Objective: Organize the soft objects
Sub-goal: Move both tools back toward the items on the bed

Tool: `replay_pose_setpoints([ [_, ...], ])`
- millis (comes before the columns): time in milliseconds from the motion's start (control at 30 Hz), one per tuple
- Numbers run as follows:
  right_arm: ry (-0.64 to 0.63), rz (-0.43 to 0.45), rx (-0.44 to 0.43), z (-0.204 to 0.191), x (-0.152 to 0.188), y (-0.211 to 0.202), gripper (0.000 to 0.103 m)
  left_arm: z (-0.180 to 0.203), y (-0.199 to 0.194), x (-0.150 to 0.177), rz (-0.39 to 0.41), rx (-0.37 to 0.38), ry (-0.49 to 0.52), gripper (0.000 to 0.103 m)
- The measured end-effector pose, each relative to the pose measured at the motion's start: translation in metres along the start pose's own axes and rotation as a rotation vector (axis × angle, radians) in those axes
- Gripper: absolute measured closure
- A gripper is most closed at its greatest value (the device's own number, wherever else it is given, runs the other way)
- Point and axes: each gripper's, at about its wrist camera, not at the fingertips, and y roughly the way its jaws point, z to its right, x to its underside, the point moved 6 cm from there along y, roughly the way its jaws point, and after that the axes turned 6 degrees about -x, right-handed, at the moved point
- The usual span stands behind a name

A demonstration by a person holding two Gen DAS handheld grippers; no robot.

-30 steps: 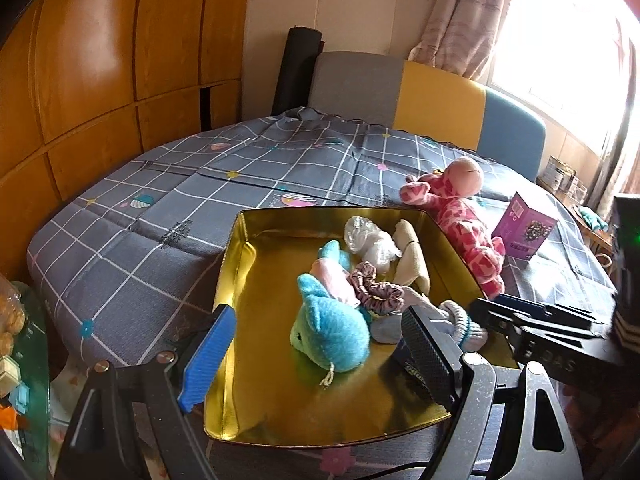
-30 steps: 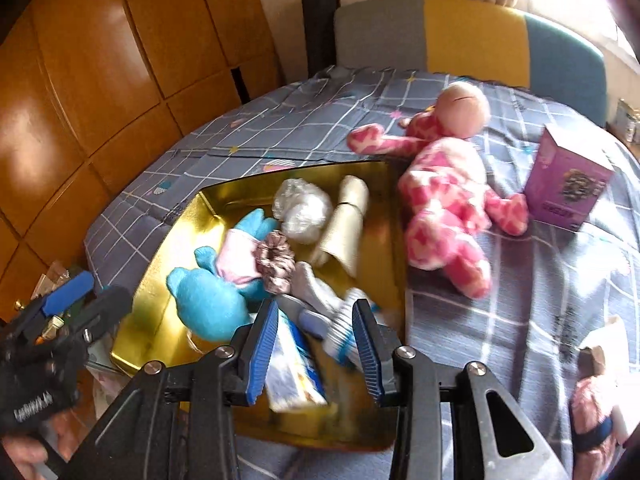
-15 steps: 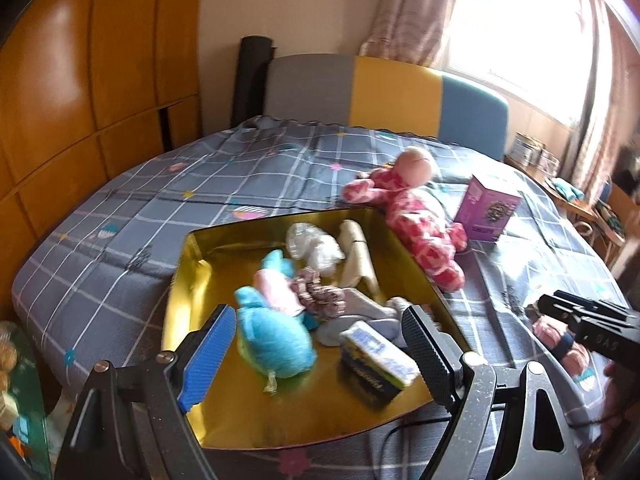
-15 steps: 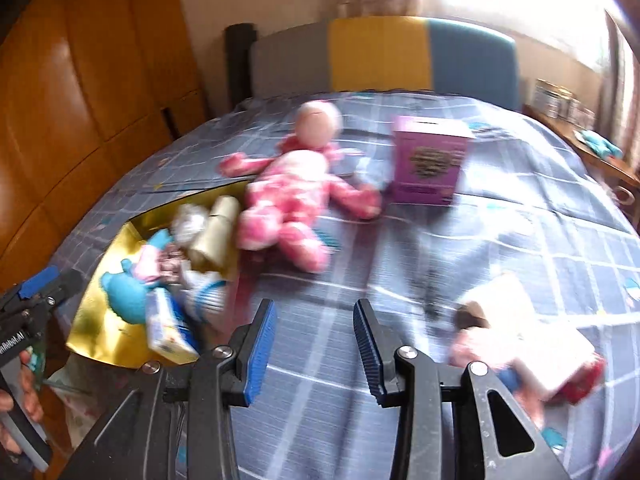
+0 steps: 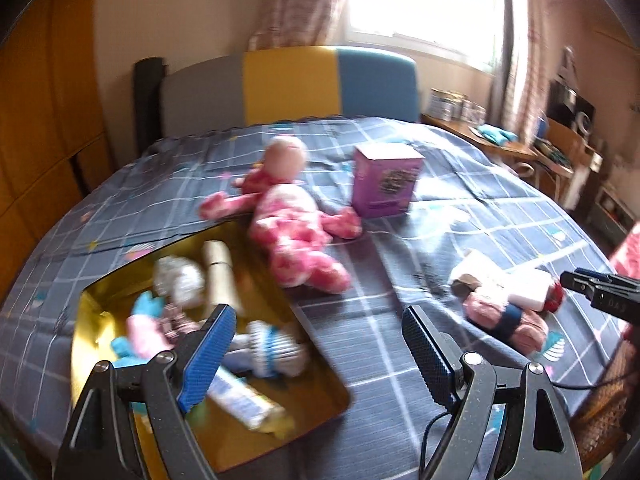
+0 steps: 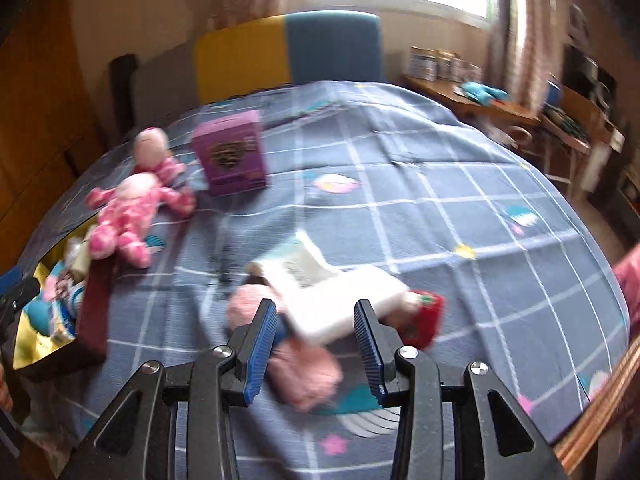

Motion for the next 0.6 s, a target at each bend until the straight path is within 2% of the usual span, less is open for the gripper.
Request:
replay_pose_setpoints([
  [167,0.097,0.005,0.004,0.031,0.003,-0.004,0.063,0.039,0.012,-0.006,-0.017,0.054,0.067,0.017],
  [467,0.248,0.082,-0.138,0.049,0.000,-0.015,0.063,0.095,0.036,-0.010,-0.085,0.153,0.121,0.017],
  [600,0.313,0.118,-0.180,0.059,-0.001,-0.019,0.062,0.115,0.051,-0.010,-0.134,0.203,0.114,0.017],
])
